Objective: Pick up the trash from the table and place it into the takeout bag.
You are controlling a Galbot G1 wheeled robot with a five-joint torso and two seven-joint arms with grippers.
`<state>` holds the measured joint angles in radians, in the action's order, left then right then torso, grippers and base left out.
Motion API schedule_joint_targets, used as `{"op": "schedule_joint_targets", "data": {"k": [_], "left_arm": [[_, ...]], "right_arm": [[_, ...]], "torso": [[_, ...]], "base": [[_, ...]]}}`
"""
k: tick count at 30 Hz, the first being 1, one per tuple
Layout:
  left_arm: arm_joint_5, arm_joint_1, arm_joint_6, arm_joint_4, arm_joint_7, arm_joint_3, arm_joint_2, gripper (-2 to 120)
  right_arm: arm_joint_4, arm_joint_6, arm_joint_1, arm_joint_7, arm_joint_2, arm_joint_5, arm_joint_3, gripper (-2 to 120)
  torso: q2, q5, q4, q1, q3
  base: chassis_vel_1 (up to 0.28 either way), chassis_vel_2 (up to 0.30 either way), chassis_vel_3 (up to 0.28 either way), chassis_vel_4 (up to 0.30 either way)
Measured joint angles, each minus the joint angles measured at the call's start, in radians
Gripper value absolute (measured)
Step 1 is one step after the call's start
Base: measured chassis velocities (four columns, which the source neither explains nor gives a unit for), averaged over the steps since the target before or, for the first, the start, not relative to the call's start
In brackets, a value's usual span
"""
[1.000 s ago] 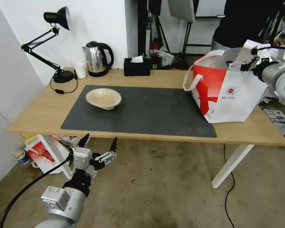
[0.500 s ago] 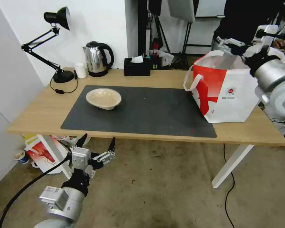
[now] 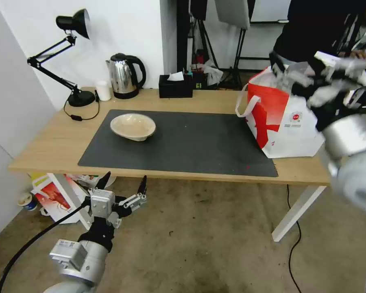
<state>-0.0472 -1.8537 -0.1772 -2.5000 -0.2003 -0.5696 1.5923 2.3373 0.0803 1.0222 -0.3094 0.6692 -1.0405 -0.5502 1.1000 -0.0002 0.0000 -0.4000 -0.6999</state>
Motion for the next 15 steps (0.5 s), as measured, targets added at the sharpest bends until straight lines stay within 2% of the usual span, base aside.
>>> {"op": "schedule_joint_targets", "data": {"k": [1, 2, 4, 6, 7, 10, 14, 15], "left_arm": [[0.0, 0.001, 0.0, 0.0, 0.001, -0.002, 0.0, 99], [0.0, 0.001, 0.0, 0.0, 0.001, -0.002, 0.0, 99], [0.0, 0.002, 0.001, 0.0, 0.003, -0.007, 0.0, 99], [0.0, 0.001, 0.001, 0.0, 0.006, -0.009, 0.0, 99], [0.0, 0.001, 0.001, 0.0, 0.006, -0.009, 0.0, 99], [-0.002, 0.003, 0.001, 0.0, 0.007, -0.009, 0.0, 99], [-0.005, 0.005, 0.001, 0.0, 0.007, -0.01, 0.0, 99], [-0.007, 0.005, -0.002, 0.0, 0.008, -0.012, 0.0, 99]], "right_arm": [[0.036, -0.006, 0.075, -0.017, 0.048, 0.09, -0.022, 100], [0.036, -0.006, 0.075, -0.017, 0.048, 0.09, -0.022, 100], [0.124, -0.037, 0.259, -0.045, 0.182, 0.332, -0.04, 100], [0.167, -0.066, 0.415, -0.067, 0.319, 0.533, -0.01, 100], [0.167, -0.066, 0.415, -0.067, 0.319, 0.533, -0.01, 100], [0.17, -0.1, 0.553, -0.104, 0.429, 0.717, 0.049, 100], [0.17, -0.109, 0.601, -0.141, 0.46, 0.764, 0.098, 100], [0.169, -0.105, 0.636, -0.175, 0.474, 0.797, 0.151, 100]], "torso": [[0.0, 0.0002, 0.0003, 0.0, 0.0], [0.0, 0.0002, 0.0003, 0.0, 0.0], [0.0, 0.0003, -0.0003, 0.0, 0.0], [0.0, 0.0001, -0.0003, 0.0, 0.0], [0.0, 0.0001, -0.0003, 0.0, 0.0], [0.0, 0.0003, -0.0003, 0.0, 0.0], [0.0, -0.0003, -0.0001, 0.0, 0.0], [0.0, 0.0001, 0.0002, 0.0, 0.0]], "base": [[0.0, 0.0, 0.0, 0.0], [0.0, 0.0, 0.0, 0.0], [0.0, 0.0, 0.0, 0.0], [0.0, 0.0, 0.0, 0.0], [0.0, 0.0, 0.0, 0.0], [0.0, 0.0, 0.0, 0.0], [0.0, 0.0, 0.0, 0.0], [0.0, 0.0, 0.0, 0.0]]}}
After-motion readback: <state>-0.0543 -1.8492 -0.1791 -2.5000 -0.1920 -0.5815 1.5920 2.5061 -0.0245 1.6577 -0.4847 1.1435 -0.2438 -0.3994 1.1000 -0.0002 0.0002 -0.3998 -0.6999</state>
